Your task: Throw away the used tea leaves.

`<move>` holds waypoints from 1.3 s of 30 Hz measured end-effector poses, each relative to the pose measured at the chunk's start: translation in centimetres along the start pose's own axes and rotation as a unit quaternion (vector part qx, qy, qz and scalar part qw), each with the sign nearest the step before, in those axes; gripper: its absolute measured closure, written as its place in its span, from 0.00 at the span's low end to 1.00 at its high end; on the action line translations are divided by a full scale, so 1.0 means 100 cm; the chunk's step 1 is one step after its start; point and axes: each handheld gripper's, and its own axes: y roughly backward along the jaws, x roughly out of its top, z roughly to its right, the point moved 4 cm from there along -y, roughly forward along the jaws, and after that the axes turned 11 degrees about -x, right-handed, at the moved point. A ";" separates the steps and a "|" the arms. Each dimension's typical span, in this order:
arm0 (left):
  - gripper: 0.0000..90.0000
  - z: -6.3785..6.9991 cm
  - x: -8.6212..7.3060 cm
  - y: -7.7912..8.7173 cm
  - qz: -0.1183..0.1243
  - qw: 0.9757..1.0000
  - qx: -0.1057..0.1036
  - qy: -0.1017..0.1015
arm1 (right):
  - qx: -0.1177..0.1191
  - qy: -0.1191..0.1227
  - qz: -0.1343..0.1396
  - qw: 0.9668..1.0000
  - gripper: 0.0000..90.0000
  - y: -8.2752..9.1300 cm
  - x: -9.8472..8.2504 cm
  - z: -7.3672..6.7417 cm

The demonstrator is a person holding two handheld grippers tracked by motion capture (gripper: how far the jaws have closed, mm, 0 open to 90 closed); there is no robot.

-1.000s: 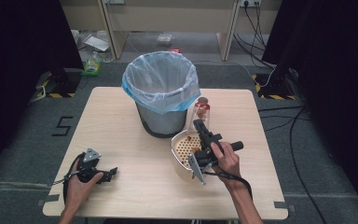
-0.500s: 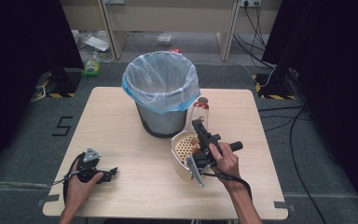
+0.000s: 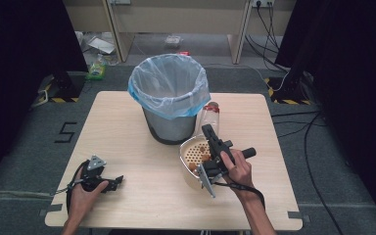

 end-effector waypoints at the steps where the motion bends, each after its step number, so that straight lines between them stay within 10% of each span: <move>1: 0.00 0.000 0.000 0.000 0.000 1.000 0.000 0.000 | -0.002 -0.002 0.001 1.000 0.98 -0.001 -0.001 0.000; 17: 0.00 0.000 0.000 0.000 0.001 1.000 0.000 0.001 | 0.002 0.035 0.004 0.999 0.98 0.000 0.001 -0.011; 19: 0.00 0.000 0.000 0.000 0.000 1.000 0.000 0.000 | -0.025 0.027 0.030 0.999 0.98 0.007 0.010 -0.005; 31: 0.00 0.000 0.000 0.000 0.001 1.000 0.000 0.001 | -0.009 0.033 -0.002 0.999 0.98 -0.001 0.000 -0.010; 33: 0.00 0.000 0.000 0.000 0.000 1.000 0.000 0.000 | -0.040 0.027 0.037 0.998 0.98 0.008 0.010 -0.003; 34: 0.00 0.000 0.000 0.000 0.000 1.000 0.000 0.000 | -0.027 0.061 0.023 0.997 0.98 0.000 0.007 -0.002; 35: 0.00 0.000 0.000 0.000 0.000 1.000 0.000 0.000 | -0.019 0.008 -0.014 1.000 0.98 0.002 0.001 -0.011; 39: 0.00 0.000 0.000 0.000 0.001 1.000 0.000 0.001 | -0.003 0.037 -0.001 0.999 0.98 0.001 0.000 -0.015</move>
